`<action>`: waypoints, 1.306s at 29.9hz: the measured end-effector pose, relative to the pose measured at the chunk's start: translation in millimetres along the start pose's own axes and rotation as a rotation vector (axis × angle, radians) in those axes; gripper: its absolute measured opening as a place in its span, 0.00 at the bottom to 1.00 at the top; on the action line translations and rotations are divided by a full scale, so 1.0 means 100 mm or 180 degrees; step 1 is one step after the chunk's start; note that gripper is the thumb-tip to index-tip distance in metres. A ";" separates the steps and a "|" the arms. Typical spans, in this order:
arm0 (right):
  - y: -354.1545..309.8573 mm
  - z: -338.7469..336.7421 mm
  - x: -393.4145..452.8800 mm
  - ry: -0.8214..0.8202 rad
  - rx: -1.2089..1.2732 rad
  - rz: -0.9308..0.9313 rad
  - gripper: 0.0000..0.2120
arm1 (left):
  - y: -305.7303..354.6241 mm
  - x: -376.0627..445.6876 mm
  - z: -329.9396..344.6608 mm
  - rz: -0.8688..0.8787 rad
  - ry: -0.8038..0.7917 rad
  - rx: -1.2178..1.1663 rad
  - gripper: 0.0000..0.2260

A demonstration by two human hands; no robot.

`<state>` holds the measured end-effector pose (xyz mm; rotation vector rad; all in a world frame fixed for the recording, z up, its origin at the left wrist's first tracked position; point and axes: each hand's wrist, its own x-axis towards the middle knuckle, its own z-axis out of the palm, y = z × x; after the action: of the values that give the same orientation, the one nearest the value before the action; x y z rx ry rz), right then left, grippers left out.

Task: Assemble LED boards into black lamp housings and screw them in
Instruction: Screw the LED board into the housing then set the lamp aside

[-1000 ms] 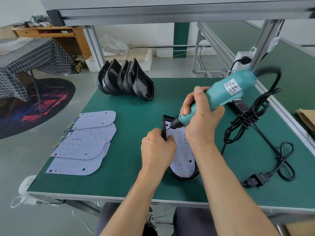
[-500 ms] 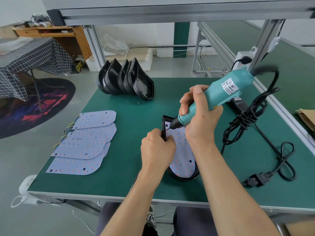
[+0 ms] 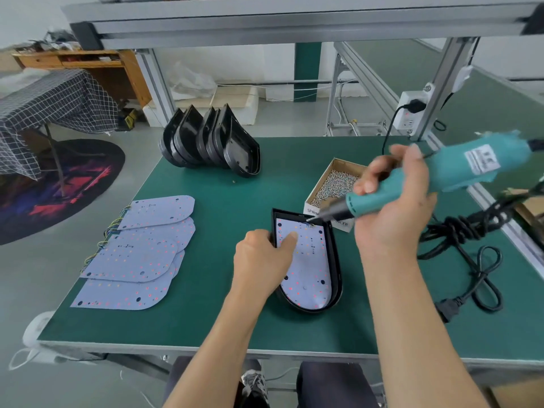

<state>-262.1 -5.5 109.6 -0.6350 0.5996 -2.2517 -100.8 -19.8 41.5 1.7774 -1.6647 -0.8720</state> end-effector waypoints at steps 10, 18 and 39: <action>-0.01 -0.87 -0.20 0.0660 0.0329 0.0759 0.12 | 0.53 0.30 -0.13 0.1541 0.0718 0.0040 0.02; 0.03 -0.96 -0.24 0.0671 0.0431 0.0807 0.13 | 1.08 0.89 0.63 0.2218 -0.0840 0.2103 0.10; 0.08 -0.97 -0.25 0.0656 0.0499 0.0970 0.13 | 1.22 1.02 0.87 0.1669 -0.1380 0.2476 0.10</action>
<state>-299.7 29.8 23.6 -0.2171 0.5700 -2.0624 -243.3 -127.9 69.9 1.4782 -2.8688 -0.3909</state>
